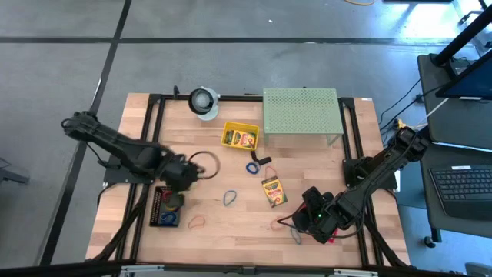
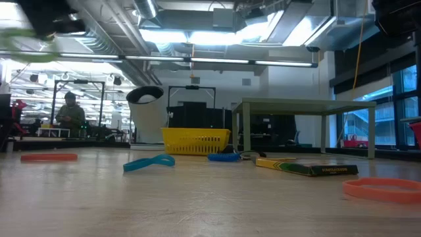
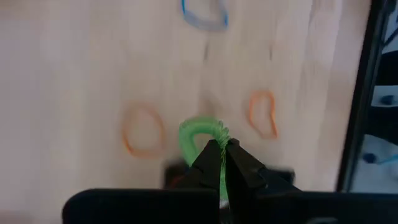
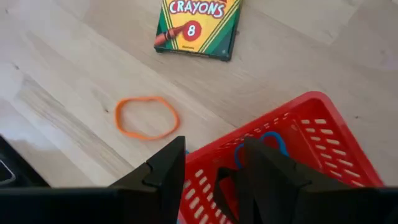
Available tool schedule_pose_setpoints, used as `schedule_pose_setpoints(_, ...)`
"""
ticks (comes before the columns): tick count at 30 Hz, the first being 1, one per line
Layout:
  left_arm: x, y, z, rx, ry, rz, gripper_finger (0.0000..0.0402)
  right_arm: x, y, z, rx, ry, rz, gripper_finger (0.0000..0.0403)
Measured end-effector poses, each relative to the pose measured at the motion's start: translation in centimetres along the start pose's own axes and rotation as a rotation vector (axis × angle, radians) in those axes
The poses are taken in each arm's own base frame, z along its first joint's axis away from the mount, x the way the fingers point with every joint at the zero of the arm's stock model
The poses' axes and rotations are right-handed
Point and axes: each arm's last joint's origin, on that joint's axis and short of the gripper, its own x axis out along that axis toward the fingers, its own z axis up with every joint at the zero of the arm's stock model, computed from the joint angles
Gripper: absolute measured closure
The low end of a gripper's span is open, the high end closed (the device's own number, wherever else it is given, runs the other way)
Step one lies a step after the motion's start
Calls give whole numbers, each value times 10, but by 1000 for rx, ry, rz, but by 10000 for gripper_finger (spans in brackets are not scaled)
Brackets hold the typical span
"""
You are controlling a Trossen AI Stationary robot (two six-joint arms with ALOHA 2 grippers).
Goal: Pick & Place Office Desk Supplies
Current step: Put the green spring keychain into the black bin
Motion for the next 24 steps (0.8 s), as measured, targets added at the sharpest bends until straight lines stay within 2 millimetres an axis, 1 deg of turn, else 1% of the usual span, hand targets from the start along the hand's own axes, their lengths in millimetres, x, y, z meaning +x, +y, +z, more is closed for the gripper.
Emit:
schedule_pose_setpoints(2, 6, -3, -20, -59, 19, -22, 398, 1, 3, 1, 34, -14, 25, 241)
schedule_pose_setpoints(4, 11, -5, -38, -117, 35, -38, 398, 1, 11, 3, 53, -66, 108, 241)
schedule_pose_setpoints(7, 14, -10, -57, -172, 19, -56, 398, 1, 24, 11, 17, -147, 221, 241)
schedule_pose_setpoints(10, 23, -11, -71, -200, 23, -9, 398, 4, 34, 25, -32, -184, 285, 241)
schedule_pose_setpoints(14, 43, -10, -85, -258, 62, 35, 398, 7, 46, 45, -57, -223, 351, 241)
schedule_pose_setpoints(18, 61, -12, -91, -301, 61, -1, 398, 10, 53, 64, -53, -232, 403, 241)
schedule_pose_setpoints(21, 67, -13, -91, -320, 26, -8, 397, 12, 55, 74, -63, -227, 428, 241)
schedule_pose_setpoints(24, 68, -12, -91, -335, 14, 4, 390, 13, 57, 80, -72, -213, 445, 241)
